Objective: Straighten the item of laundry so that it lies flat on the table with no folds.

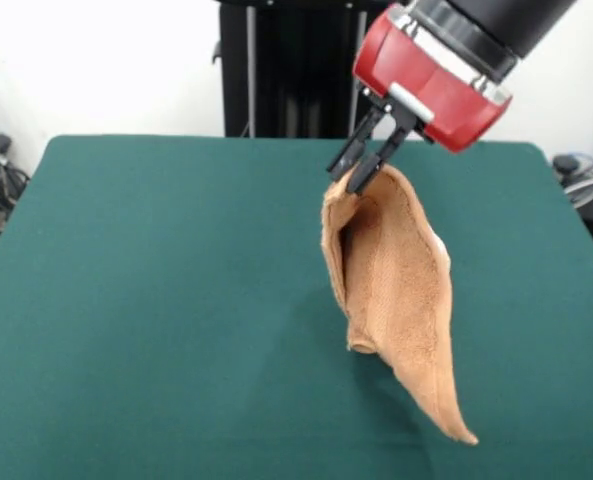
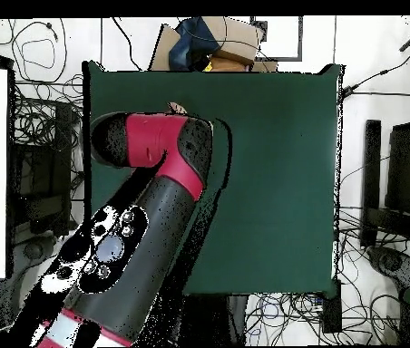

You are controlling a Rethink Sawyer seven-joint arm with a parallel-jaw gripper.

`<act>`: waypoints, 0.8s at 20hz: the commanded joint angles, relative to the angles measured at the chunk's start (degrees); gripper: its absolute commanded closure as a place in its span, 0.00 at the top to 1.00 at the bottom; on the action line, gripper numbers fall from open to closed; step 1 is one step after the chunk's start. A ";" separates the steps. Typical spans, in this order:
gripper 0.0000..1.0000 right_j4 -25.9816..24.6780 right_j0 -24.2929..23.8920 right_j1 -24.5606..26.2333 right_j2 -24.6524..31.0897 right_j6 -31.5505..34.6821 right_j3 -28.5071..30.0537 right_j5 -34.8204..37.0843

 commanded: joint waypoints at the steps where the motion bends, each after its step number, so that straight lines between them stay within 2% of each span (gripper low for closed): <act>1: 0.00 -3.98 -0.91 -1.88 10.28 -6.54 5.48 5.53; 7: 0.00 -6.42 -2.70 -6.54 11.77 -9.96 7.25 7.39; 11: 0.00 -7.89 -3.29 -8.31 11.77 -10.51 6.04 11.01; 16: 0.00 -9.21 -6.71 -15.29 14.07 -16.15 7.91 13.67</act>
